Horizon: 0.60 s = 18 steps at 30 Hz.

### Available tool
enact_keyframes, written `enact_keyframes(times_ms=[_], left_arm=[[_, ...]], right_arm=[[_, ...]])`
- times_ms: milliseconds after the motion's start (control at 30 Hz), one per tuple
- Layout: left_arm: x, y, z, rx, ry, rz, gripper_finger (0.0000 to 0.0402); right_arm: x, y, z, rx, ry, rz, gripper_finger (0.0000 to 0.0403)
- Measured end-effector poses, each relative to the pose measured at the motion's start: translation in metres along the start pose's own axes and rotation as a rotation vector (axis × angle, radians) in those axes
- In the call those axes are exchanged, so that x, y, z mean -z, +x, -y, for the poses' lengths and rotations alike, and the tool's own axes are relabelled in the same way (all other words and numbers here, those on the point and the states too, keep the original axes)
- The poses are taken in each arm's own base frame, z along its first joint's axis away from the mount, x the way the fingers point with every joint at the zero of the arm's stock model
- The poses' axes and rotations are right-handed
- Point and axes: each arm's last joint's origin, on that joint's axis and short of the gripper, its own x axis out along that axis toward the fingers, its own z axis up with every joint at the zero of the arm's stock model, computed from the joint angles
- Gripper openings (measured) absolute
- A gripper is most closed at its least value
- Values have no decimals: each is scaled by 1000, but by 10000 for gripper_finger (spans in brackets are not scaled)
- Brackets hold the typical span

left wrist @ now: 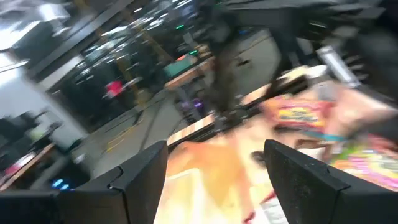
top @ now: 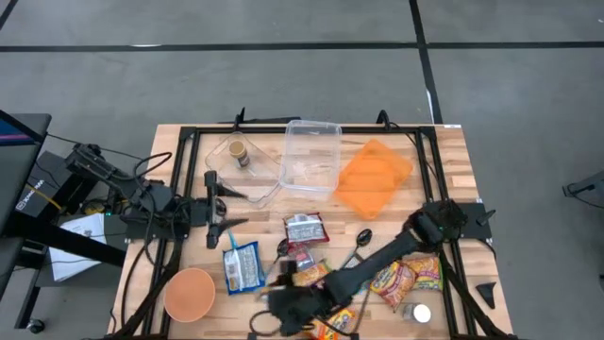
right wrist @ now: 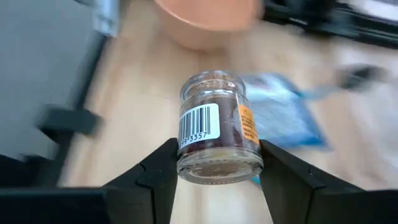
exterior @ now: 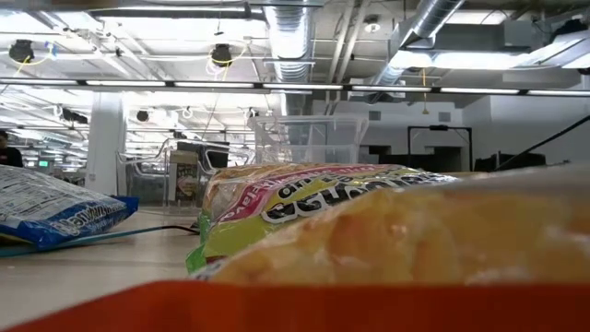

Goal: Pick & Place Food Item
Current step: Put the brown seasoning bottle into the transparent bin

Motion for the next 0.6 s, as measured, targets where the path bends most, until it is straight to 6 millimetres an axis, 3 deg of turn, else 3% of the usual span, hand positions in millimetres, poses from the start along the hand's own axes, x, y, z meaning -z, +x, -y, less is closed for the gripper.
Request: enact_keyframes(times_ms=[167, 333, 600], left_arm=[[-2, 1, 15, 101, 9, 21, 260], [3, 21, 40, 140, 37, -55, 261], [12, 67, 84, 109, 162, -49, 291]], right_arm=[[3, -44, 1, 199, 14, -22, 180], [8, -73, -2, 346, 11, 17, 180], [5, -90, 6, 454, 15, 68, 180]])
